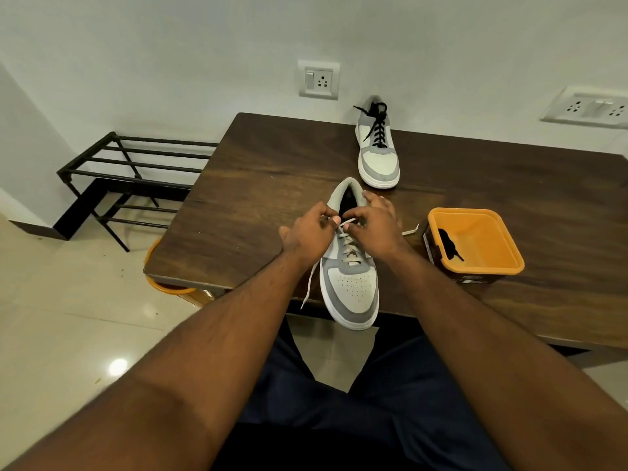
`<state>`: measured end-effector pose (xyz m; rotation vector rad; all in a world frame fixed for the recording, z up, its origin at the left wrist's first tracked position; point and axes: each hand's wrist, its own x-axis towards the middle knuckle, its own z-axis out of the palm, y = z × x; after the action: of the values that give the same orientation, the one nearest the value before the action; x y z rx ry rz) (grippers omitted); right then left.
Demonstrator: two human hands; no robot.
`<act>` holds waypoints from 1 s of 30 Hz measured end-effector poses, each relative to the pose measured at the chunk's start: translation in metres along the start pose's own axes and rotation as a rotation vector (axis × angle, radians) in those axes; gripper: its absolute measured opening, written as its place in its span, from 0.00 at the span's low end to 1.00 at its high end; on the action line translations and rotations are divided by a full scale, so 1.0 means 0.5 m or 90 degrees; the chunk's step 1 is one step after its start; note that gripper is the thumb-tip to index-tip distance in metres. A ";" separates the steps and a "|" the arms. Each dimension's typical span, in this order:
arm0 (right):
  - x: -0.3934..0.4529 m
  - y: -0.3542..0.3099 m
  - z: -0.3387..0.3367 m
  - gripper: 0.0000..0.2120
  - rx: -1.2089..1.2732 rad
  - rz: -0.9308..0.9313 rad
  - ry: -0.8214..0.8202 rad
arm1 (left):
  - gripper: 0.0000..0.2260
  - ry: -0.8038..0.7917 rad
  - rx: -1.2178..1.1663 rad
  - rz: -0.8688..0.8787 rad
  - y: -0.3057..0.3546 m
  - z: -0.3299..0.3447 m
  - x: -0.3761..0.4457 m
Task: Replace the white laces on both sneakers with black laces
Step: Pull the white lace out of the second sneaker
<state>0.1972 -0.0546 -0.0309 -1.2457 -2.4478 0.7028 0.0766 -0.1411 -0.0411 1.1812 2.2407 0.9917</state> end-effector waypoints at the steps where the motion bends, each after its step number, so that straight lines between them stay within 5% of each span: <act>1: 0.003 -0.005 0.000 0.08 -0.016 -0.001 -0.003 | 0.05 -0.001 0.001 0.000 -0.001 -0.001 0.000; 4: 0.005 0.001 -0.002 0.04 0.050 0.006 0.082 | 0.04 -0.007 0.001 0.000 -0.001 -0.002 0.001; 10: -0.002 0.020 -0.025 0.03 0.342 0.231 0.360 | 0.04 -0.008 0.010 0.008 -0.003 -0.002 0.001; 12: -0.009 0.014 -0.022 0.07 0.201 0.190 0.329 | 0.04 -0.008 0.013 0.006 -0.001 -0.002 0.000; 16: -0.008 -0.011 -0.004 0.13 -0.103 -0.038 0.106 | 0.04 -0.002 0.019 0.004 0.002 -0.001 -0.003; 20: 0.006 -0.017 0.004 0.06 -0.107 -0.029 0.001 | 0.06 0.000 0.034 0.009 0.000 0.001 -0.006; 30: 0.029 0.044 -0.088 0.04 0.245 0.187 0.392 | 0.05 -0.009 0.043 0.010 0.010 0.001 -0.013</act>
<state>0.2243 -0.0193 -0.0056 -1.4100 -1.5746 0.6891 0.0833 -0.1445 -0.0376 1.2335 2.2728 0.9166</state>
